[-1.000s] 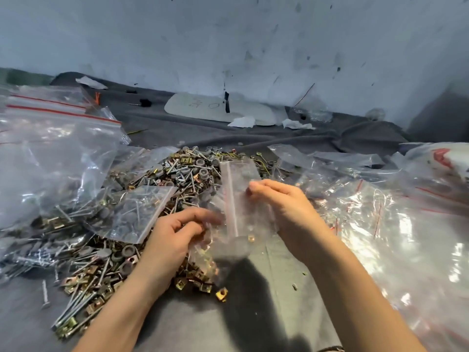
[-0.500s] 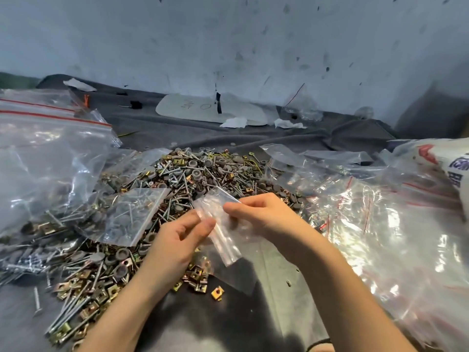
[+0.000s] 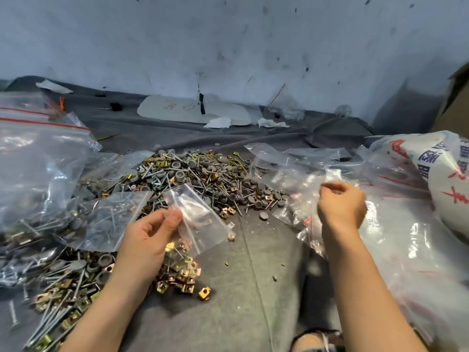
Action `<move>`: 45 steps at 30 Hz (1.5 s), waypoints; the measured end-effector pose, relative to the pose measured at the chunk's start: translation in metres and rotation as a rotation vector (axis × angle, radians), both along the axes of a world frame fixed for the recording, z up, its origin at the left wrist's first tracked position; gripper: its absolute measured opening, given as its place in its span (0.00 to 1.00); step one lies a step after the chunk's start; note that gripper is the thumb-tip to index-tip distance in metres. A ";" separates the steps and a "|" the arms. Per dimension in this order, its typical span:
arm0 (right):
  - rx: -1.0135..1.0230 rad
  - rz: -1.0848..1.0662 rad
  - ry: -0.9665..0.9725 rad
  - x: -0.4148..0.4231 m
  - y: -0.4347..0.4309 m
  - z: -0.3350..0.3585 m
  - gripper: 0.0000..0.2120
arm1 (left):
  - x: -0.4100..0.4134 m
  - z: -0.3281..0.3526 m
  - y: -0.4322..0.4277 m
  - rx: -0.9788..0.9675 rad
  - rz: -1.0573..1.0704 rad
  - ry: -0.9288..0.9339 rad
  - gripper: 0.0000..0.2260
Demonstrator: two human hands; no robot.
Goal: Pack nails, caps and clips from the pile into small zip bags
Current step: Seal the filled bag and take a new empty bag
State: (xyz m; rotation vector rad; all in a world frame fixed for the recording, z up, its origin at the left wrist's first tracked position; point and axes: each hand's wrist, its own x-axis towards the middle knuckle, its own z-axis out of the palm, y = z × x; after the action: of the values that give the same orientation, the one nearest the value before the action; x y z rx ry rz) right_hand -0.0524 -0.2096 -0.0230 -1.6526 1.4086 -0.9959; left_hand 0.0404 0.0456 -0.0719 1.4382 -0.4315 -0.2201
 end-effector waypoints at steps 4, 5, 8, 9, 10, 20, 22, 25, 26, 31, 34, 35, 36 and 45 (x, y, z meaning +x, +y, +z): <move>-0.019 -0.207 0.015 -0.003 0.001 0.004 0.16 | 0.000 0.002 -0.002 -0.034 0.004 0.035 0.10; -0.116 -0.194 0.001 -0.001 0.008 0.009 0.17 | -0.001 0.003 -0.002 -0.037 0.002 0.032 0.10; -0.409 0.136 -0.196 0.007 0.043 0.031 0.11 | -0.002 0.004 -0.002 -0.047 0.011 0.038 0.13; -0.440 0.359 -0.278 0.010 0.063 0.039 0.07 | -0.002 0.004 -0.002 -0.052 0.017 0.041 0.13; -0.473 0.600 -0.297 0.011 0.085 0.044 0.05 | -0.001 0.004 -0.003 -0.060 0.023 0.040 0.12; -0.537 1.167 0.220 0.029 0.162 0.025 0.10 | -0.007 0.010 0.005 -0.113 0.081 -0.021 0.15; -0.544 1.134 0.249 0.029 0.162 0.024 0.10 | -0.010 0.009 0.004 -0.104 0.051 -0.021 0.15; -0.468 1.084 0.272 0.029 0.160 0.024 0.05 | -0.010 0.008 0.004 -0.123 0.023 -0.003 0.13; -0.445 1.070 0.290 0.029 0.158 0.025 0.05 | -0.009 0.008 0.004 -0.124 0.034 0.001 0.13; -0.296 1.036 0.224 0.021 0.130 0.037 0.06 | -0.007 0.008 0.010 0.113 0.339 -0.373 0.07; -0.163 1.080 0.182 0.019 0.118 0.039 0.08 | -0.011 0.014 0.011 0.251 0.419 -0.751 0.07; -0.123 1.101 0.172 0.019 0.118 0.038 0.07 | -0.014 0.015 0.011 0.225 0.383 -0.759 0.07; -0.089 1.123 0.161 0.020 0.119 0.037 0.06 | -0.018 0.018 0.010 0.172 0.322 -0.703 0.07; -0.002 1.157 0.137 0.021 0.124 0.030 0.15 | -0.026 0.021 -0.005 -0.127 0.042 -0.186 0.11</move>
State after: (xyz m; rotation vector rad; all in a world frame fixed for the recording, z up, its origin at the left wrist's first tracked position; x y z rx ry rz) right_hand -0.0315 -0.0857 0.0074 -2.1011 0.3168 -0.1991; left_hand 0.0140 0.0407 -0.0507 1.3467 -0.5565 -0.0238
